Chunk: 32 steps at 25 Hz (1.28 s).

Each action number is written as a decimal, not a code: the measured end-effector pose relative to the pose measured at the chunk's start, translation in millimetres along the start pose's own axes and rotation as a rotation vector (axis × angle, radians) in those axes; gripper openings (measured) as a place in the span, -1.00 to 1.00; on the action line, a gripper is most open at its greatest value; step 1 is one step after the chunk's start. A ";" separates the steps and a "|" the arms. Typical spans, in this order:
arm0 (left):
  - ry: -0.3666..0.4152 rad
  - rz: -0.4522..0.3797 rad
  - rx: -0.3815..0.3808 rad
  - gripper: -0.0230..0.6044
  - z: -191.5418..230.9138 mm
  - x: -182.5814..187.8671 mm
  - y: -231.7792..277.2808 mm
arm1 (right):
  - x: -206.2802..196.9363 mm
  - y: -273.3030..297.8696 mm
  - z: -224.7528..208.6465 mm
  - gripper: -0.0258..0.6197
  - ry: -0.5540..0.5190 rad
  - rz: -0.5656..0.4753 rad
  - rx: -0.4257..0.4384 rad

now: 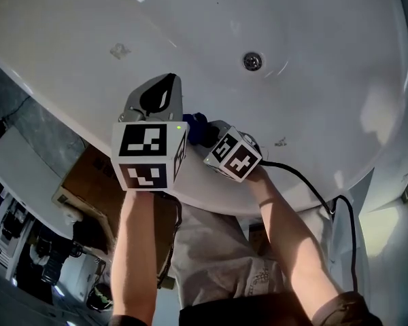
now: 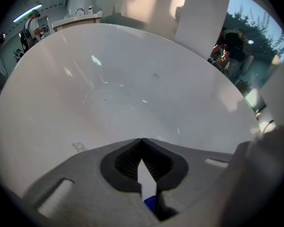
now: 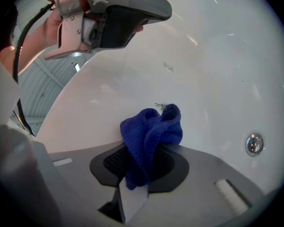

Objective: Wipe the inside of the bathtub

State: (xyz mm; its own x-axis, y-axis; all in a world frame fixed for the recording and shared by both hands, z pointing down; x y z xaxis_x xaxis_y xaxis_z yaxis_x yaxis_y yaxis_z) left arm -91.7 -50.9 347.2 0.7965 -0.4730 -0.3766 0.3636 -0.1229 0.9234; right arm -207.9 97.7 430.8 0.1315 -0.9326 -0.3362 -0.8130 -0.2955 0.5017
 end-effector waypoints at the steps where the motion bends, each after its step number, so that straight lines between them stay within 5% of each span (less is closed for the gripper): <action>1: -0.002 -0.002 0.003 -0.91 0.4 -1.0 -2.0 | 0.6 -1.5 4.5 -0.64 -0.005 -0.002 0.006; 32: -0.070 -0.048 0.144 -0.91 7.4 -8.4 -85.0 | 28.9 -63.8 132.6 -0.64 -0.212 -0.031 0.218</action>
State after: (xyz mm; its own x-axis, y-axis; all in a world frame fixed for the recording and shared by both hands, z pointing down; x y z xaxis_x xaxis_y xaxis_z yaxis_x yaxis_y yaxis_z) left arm -132.8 -42.9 272.5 0.7424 -0.5228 -0.4190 0.3233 -0.2682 0.9075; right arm -227.5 117.1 283.4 0.0553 -0.8530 -0.5190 -0.9161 -0.2501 0.3134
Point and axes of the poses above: the fingertips, and each gripper's own axes: y forward along the fingers, z to its left, x out of its top, the point moved 2 cm from there along -y, backward along the fingers, and after that the axes turned 2 degrees about x, right-handed, at the moved point
